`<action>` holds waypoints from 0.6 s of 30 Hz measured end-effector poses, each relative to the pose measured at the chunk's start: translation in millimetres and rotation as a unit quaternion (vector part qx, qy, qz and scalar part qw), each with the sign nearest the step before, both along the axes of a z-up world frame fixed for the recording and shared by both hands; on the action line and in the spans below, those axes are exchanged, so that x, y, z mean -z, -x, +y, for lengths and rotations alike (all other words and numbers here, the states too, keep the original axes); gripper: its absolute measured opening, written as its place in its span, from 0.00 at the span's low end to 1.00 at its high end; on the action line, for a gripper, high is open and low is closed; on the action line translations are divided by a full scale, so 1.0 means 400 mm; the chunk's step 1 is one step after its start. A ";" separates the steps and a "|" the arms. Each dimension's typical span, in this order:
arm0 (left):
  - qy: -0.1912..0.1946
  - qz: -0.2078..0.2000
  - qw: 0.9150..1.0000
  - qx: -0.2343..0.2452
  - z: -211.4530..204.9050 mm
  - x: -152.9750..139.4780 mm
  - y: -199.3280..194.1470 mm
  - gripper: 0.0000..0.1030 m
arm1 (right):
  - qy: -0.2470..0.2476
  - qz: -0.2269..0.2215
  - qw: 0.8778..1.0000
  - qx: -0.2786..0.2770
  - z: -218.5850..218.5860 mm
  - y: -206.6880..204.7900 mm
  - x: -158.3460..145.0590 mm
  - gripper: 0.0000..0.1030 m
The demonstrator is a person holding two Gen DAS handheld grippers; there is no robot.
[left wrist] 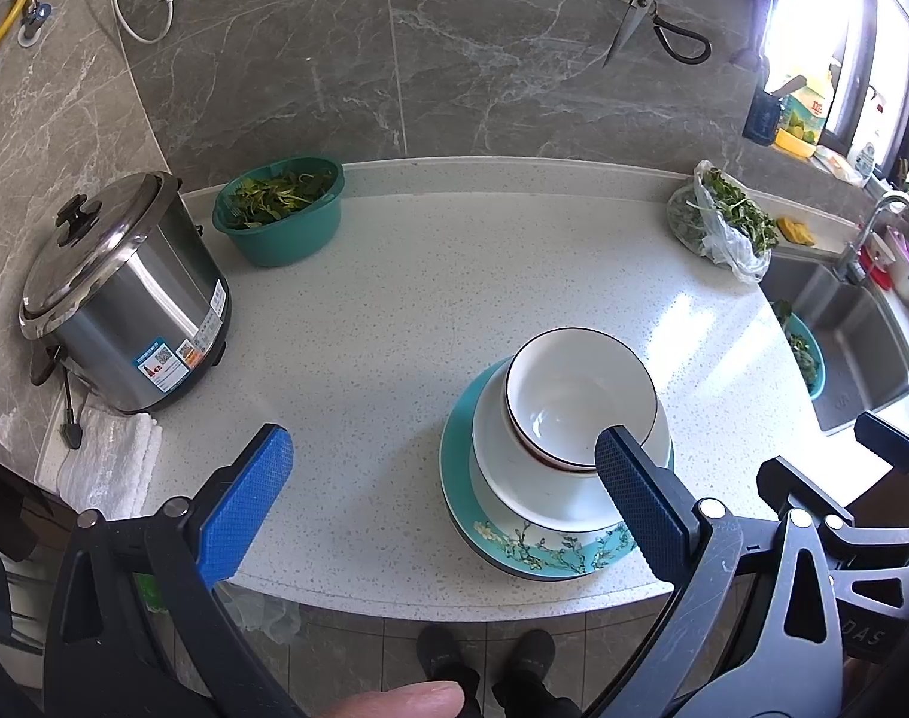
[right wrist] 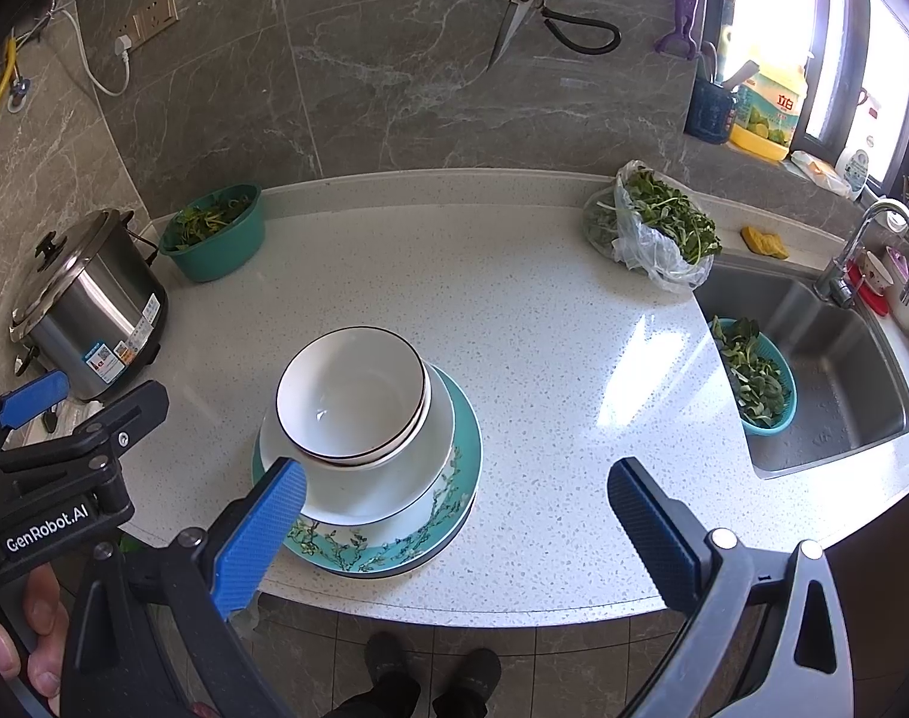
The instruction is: Organize plates and bowls
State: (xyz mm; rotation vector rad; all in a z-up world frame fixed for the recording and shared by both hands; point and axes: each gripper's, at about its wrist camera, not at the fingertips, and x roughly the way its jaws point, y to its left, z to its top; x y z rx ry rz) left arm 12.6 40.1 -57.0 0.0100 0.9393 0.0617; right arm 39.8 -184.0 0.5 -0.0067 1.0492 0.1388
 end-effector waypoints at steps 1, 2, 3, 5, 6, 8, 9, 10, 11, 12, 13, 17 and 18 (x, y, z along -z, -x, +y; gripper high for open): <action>0.000 0.000 1.000 0.000 0.000 0.000 0.000 1.00 | 0.000 0.000 1.000 0.000 0.000 0.000 0.000 1.00; 0.000 0.000 1.000 0.000 0.000 0.000 0.000 1.00 | 0.000 0.000 1.000 0.000 0.001 0.001 0.003 1.00; 0.000 0.000 1.000 0.001 0.000 0.000 -0.001 1.00 | 0.000 0.000 1.000 0.000 -0.001 0.002 0.004 1.00; 0.001 0.001 1.000 0.001 0.000 -0.001 -0.001 1.00 | 0.000 0.001 1.000 0.000 0.000 0.002 0.004 1.00; 0.001 0.000 1.000 0.001 -0.001 -0.001 -0.001 1.00 | 0.001 0.001 1.000 0.000 0.000 0.002 0.004 1.00; 0.001 0.001 1.000 0.001 0.000 -0.001 -0.003 1.00 | 0.001 0.001 1.000 -0.001 0.000 0.003 0.006 1.00; 0.001 0.001 1.000 0.002 0.000 -0.001 -0.002 1.00 | 0.001 0.001 1.000 -0.001 -0.002 0.004 0.007 1.00; 0.001 0.001 1.000 0.002 0.001 -0.001 -0.003 1.00 | 0.001 0.001 1.000 -0.001 -0.002 0.004 0.007 1.00; 0.001 0.001 1.000 0.002 0.001 -0.001 -0.003 1.00 | 0.001 0.001 1.000 -0.001 0.000 0.002 0.005 1.00; 0.001 0.001 1.000 0.002 0.001 -0.001 -0.003 1.00 | 0.001 0.001 1.000 -0.001 -0.002 0.003 0.006 1.00; 0.001 0.001 1.000 0.002 0.000 0.000 -0.003 1.00 | 0.001 0.001 1.000 -0.001 0.000 0.002 0.005 1.00; 0.002 0.004 1.000 0.000 0.006 0.003 -0.009 1.00 | 0.001 0.002 1.000 -0.003 0.000 0.003 0.011 1.00; 0.003 0.003 1.000 -0.002 0.008 0.004 -0.010 1.00 | 0.002 0.002 1.000 -0.004 -0.003 0.006 0.012 1.00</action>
